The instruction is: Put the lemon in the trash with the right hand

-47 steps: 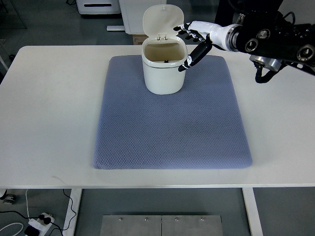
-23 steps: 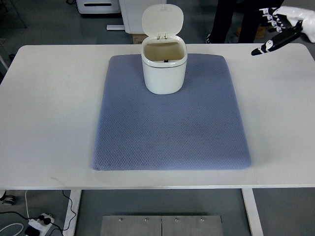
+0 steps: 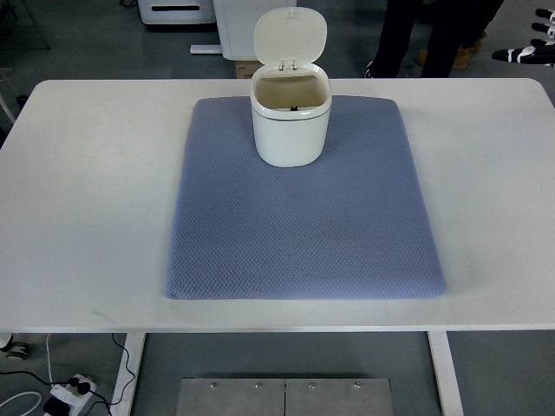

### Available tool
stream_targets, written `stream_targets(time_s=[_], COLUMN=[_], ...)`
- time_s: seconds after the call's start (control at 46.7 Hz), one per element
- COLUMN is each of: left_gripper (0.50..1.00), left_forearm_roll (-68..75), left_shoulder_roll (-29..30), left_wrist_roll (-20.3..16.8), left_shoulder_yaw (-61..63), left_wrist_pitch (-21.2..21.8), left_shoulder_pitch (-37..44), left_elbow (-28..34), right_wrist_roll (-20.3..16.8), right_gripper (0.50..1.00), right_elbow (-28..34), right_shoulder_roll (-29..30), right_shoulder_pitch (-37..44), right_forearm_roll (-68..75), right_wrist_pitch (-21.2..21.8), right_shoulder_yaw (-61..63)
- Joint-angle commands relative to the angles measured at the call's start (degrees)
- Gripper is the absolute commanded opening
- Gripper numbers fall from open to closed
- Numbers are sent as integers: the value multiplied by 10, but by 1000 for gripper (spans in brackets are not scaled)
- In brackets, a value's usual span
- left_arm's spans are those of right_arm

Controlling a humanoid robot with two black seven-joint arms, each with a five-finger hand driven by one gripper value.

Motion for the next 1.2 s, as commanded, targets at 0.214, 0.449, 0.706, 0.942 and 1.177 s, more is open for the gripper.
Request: stream_targets(time_s=[0.214, 0.449, 0.706, 0.942, 1.177], left_gripper=[1000, 1000, 1000, 1000, 1000], left_forearm_roll=[0, 0, 0, 0, 0], left_shoulder_roll=[0, 0, 0, 0, 0], left_wrist_roll=[0, 0, 0, 0, 0], left_shoulder_yaw=[0, 0, 0, 0, 0], left_wrist_pitch=[0, 0, 0, 0, 0], left_shoulder_pitch=[1, 0, 0, 1, 0], left_elbow=[0, 0, 0, 0, 0], right_wrist_roll=[-28, -22, -7, 15, 22], right_gripper=[1000, 1000, 1000, 1000, 1000], right_elbow=[-113, -204, -212, -212, -212], right_shoulder_roll=[97, 208, 234, 245, 254], right_shoulder_pitch=[-86, -97, -101, -106, -121], right_forearm_roll=[6, 6, 6, 16, 55], right_wrist_pitch=[-2, -5, -5, -6, -7], right_shoulder_yaw=[158, 245, 311, 342, 346])
